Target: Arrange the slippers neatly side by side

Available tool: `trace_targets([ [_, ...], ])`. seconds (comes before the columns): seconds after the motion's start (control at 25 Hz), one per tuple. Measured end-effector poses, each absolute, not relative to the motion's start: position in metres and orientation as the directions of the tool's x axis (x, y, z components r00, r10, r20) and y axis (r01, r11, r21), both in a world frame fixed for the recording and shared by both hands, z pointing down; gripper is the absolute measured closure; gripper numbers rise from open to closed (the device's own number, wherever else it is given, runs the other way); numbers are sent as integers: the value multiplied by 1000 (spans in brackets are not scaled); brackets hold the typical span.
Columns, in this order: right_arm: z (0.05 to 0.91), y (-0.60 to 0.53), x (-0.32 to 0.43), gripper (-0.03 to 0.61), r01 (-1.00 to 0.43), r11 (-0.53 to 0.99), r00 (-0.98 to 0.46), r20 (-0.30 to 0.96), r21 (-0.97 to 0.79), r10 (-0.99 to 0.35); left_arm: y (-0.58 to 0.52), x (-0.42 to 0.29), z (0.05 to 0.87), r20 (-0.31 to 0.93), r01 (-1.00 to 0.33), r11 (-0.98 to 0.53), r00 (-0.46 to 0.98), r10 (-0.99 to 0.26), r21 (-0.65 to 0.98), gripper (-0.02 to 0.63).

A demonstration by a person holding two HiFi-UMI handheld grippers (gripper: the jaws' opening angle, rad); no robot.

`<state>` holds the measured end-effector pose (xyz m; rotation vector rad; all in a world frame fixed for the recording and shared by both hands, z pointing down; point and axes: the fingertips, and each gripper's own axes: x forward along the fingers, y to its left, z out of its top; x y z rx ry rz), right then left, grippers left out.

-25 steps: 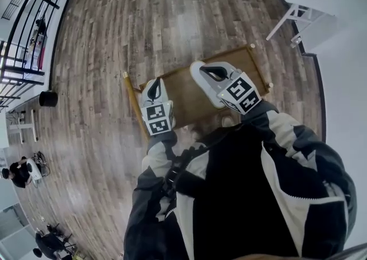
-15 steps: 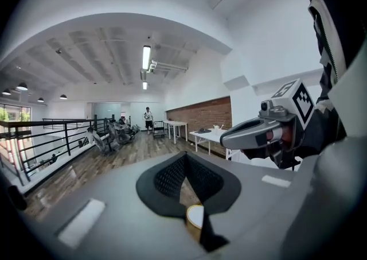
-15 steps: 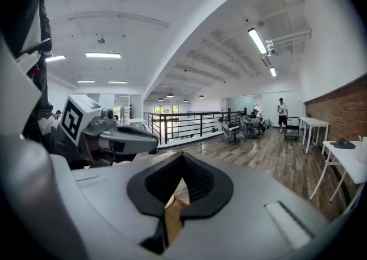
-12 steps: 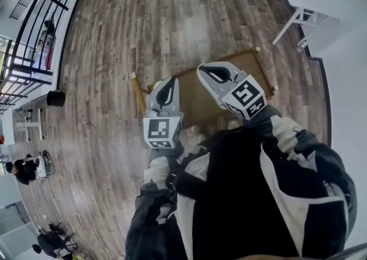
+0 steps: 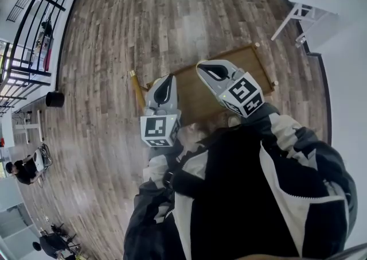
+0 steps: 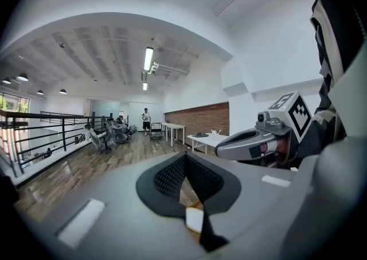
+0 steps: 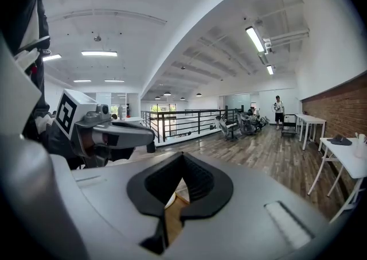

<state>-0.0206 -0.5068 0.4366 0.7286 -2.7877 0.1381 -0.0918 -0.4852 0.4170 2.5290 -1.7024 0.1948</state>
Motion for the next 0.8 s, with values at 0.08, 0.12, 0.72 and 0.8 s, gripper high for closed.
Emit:
trace_targets([
  [0.08,438,-507,-22,575,-493,870,-841,273,-27,-468,-487,-91,419,162,-924,-382,377,-912,-4,598],
  [0.12,439,-506,-22,574,-491,871,-842,273,-28,-466,-487,-91,421,165,-922,-386,380,-910,-9,598],
  [0.72,508,-527,-20,424,-529,848,-762,462,-38,-454,-494,-97,426,155,-918,-397,390,-908,-15,598],
  [0.8,536,-532,-18,380,-538,840,-739,521,-73,-428,-494,-100,430,164,-921,-391,384,-909,-8,598],
])
